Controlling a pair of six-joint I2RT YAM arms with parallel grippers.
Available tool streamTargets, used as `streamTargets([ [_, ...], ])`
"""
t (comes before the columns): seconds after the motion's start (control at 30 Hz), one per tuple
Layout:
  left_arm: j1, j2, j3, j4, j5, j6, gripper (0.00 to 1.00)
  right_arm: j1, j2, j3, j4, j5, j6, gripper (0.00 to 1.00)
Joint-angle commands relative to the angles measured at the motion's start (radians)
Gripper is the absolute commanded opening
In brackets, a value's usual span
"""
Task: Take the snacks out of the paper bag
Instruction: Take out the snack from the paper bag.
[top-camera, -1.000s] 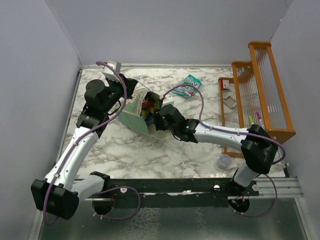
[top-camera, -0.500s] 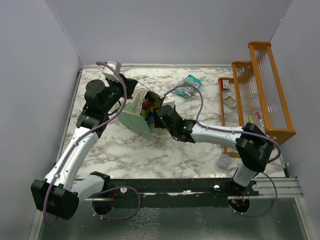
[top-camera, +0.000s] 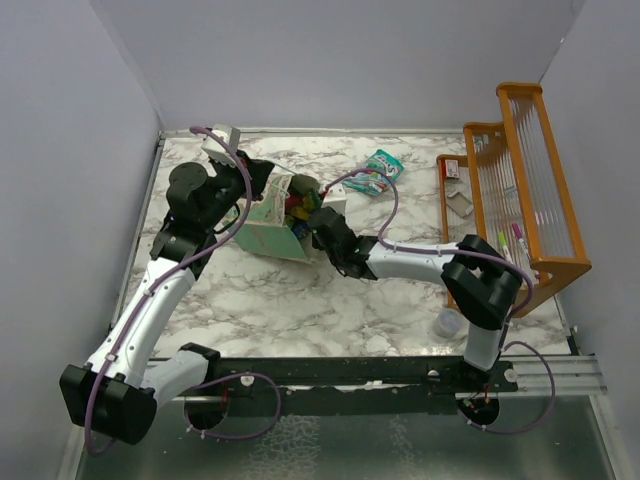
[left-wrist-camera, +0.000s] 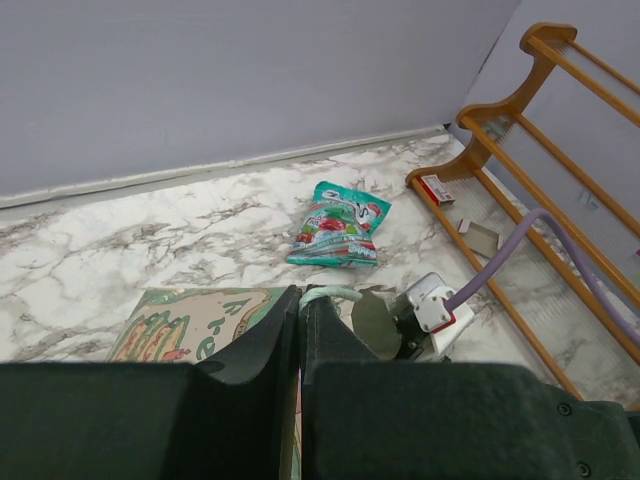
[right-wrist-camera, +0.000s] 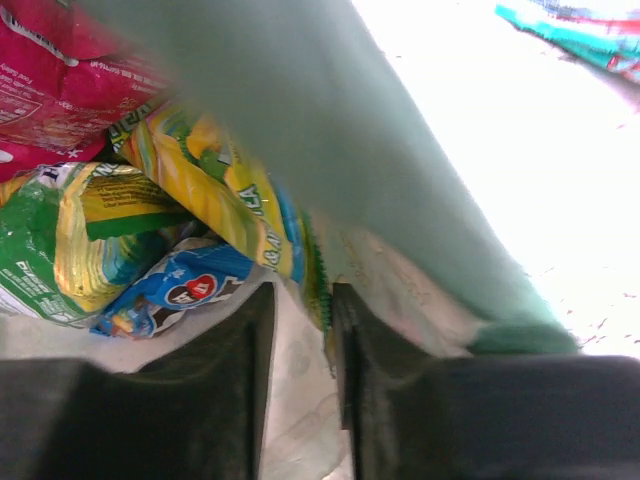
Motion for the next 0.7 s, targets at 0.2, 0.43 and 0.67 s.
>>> streamTargets([
  [0.2, 0.001, -0.033, -0.002, 0.023, -0.024, 0.016, 0.0, -0.005, -0.073, -0.014, 0.11, -0.071, -0.066, 0.07],
  [0.43, 0.0, -0.025, -0.006, 0.025, -0.022, 0.013, 0.0, -0.005, -0.152, -0.011, 0.119, -0.177, -0.104, 0.01],
  [0.67, 0.001, -0.017, -0.007, 0.025, -0.028, 0.011, 0.0, -0.005, -0.237, -0.019, 0.109, -0.29, -0.123, 0.01],
])
